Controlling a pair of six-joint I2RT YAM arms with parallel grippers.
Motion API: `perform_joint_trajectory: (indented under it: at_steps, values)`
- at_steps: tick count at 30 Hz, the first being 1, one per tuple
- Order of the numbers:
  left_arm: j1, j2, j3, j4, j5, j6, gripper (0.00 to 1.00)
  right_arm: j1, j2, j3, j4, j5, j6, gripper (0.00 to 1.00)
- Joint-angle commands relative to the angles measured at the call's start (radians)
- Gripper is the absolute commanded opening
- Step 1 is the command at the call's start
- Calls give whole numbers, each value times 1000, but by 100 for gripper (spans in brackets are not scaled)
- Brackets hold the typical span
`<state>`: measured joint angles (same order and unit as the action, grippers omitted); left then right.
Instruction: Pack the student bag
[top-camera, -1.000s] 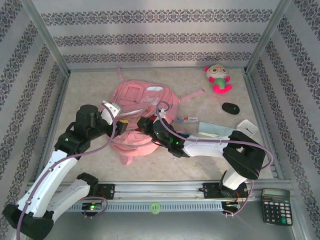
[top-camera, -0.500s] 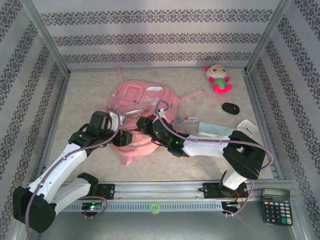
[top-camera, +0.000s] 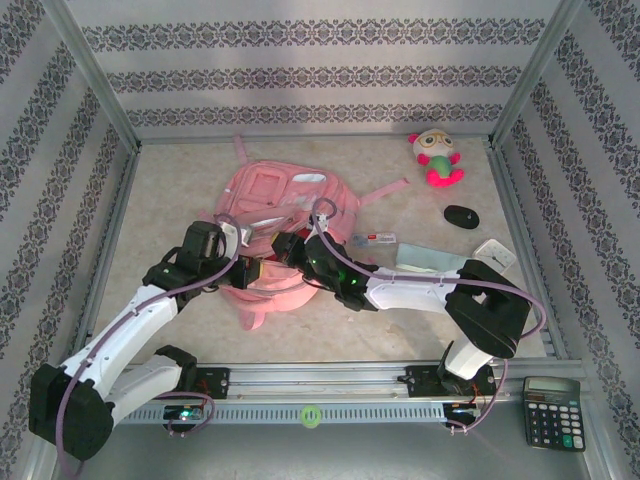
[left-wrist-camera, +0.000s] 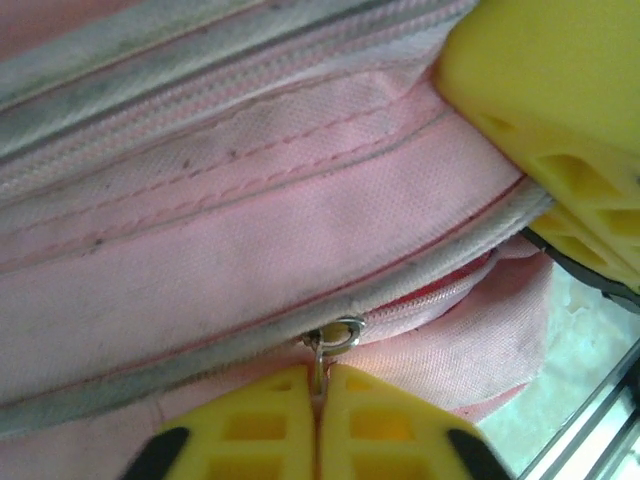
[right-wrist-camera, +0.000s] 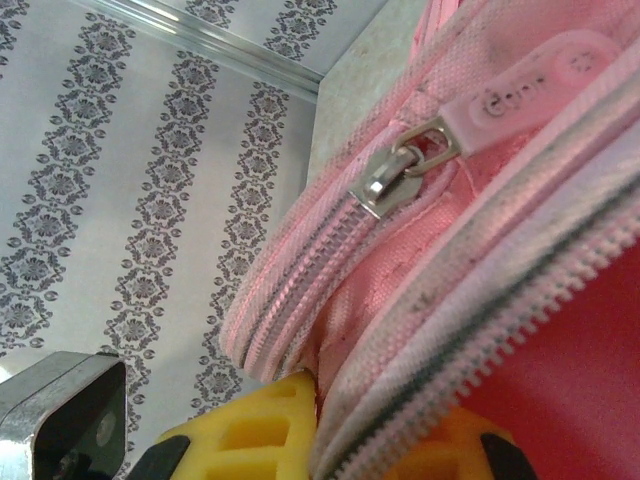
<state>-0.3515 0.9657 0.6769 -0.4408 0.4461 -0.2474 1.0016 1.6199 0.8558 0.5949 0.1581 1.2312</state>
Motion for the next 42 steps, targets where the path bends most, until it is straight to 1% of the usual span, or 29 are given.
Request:
perform_joint_trajectory:
  at_steps: [1,4,9,12,16,18,21,24,26,28,31,34,36,38,40,42]
  values:
    - [6,-32,40,-84,-141,28,0,-17,-38,35,95,-86,-27,0]
    - [6,-32,57,-154,-231,56,0,-38,-66,19,86,-138,-34,0]
    - [9,-8,87,-217,-359,83,0,-97,-105,-3,78,-279,-37,0]
    - [17,1,102,-219,-424,97,0,-148,-134,-20,78,-392,-29,0]
    - [43,5,119,-196,-514,113,0,-231,-175,-26,77,-588,-1,0]
    - [70,11,116,-169,-522,124,0,-277,-193,-28,76,-675,16,0]
    - [114,32,126,-140,-524,122,0,-371,-217,-23,61,-837,46,0]
    - [144,26,134,-122,-507,102,0,-485,-220,15,-8,-1006,46,0]
    - [147,4,139,-125,-486,90,0,-543,-207,43,-78,-1086,21,0]
    - [145,-18,143,-141,-458,78,0,-583,-191,62,-151,-1127,-31,0]
    - [144,-60,133,-151,-399,57,0,-623,-157,73,-178,-1148,-57,0]
    - [145,-88,141,-148,-347,50,0,-633,-141,84,-199,-1139,-87,7]
    - [145,-90,166,-162,-323,52,0,-633,-140,88,-245,-1108,-125,21]
    - [145,-86,193,-176,-289,59,0,-634,-154,86,-341,-1045,-194,36]
    - [144,-82,212,-185,-267,67,0,-633,-192,88,-467,-945,-293,44]
    - [145,-79,226,-190,-253,75,0,-631,-247,100,-631,-827,-421,55]
